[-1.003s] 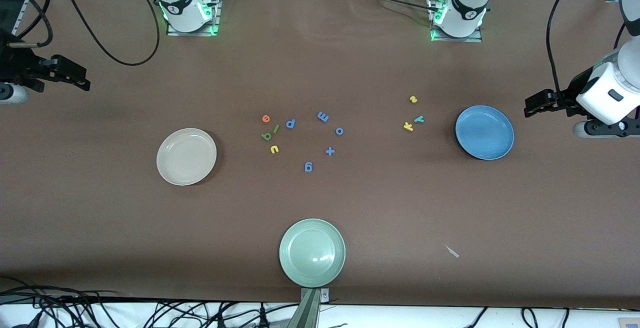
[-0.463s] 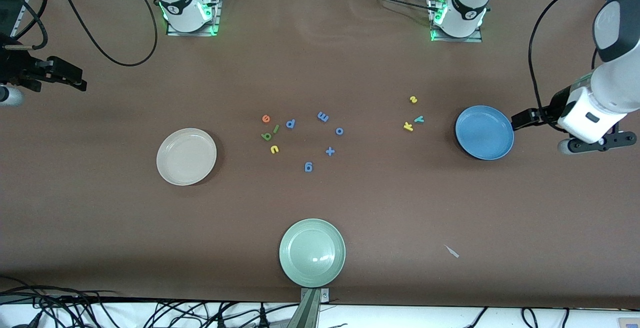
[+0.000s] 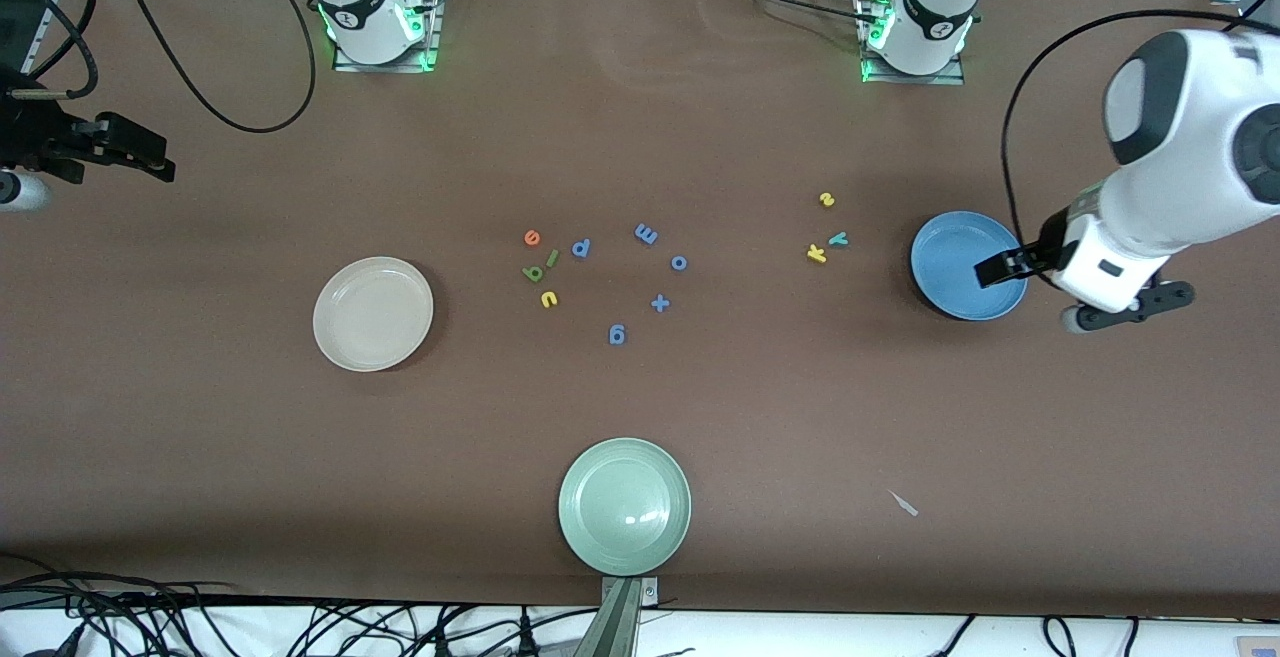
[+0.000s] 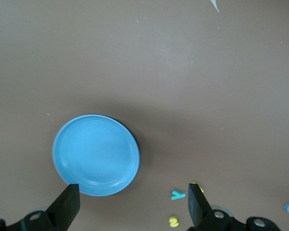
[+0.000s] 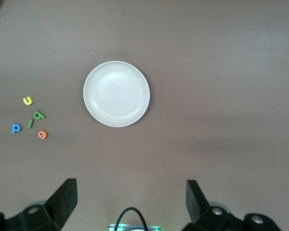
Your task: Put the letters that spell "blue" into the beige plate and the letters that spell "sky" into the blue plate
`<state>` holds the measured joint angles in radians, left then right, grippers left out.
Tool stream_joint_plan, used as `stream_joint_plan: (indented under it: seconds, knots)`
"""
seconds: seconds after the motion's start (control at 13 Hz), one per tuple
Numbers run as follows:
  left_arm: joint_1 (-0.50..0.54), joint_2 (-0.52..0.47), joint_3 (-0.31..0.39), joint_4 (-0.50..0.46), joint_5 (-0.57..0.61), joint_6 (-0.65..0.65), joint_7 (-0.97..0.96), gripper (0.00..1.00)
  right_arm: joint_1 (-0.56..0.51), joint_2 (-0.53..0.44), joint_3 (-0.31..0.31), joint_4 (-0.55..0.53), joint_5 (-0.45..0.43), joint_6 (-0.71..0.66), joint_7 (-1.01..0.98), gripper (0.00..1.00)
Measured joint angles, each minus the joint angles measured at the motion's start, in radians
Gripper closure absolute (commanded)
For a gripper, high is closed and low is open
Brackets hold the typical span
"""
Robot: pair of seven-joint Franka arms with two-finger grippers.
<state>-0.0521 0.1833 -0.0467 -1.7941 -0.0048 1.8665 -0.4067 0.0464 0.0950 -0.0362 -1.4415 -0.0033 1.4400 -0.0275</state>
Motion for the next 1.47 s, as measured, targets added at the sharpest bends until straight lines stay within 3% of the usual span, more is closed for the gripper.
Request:
stream_joint_plan:
  seconds: [0.39,0.54,0.62,1.0,1.47]
  knots:
    - [-0.003,-0.01,-0.102,-0.197,0.0,0.23,-0.299,0.01,0.014,0.0,0.001,0.001,-0.002,0.002,0.0,0.0]
    - [-0.009,-0.002,-0.147,-0.284,0.0,0.332,-0.467,0.16,0.015,-0.001,0.001,0.005,-0.002,0.003,0.0,0.0]
    - [-0.015,0.009,-0.162,-0.309,0.0,0.361,-0.541,0.17,0.015,-0.002,0.001,0.007,-0.002,0.003,0.0,0.0]
    - [-0.073,0.118,-0.18,-0.336,0.0,0.51,-0.819,0.2,0.017,-0.004,0.01,0.012,-0.003,0.003,0.0,0.0]
    - [-0.103,0.189,-0.181,-0.404,0.0,0.626,-0.996,0.22,0.02,-0.009,0.02,0.012,0.0,0.008,0.0,0.0]
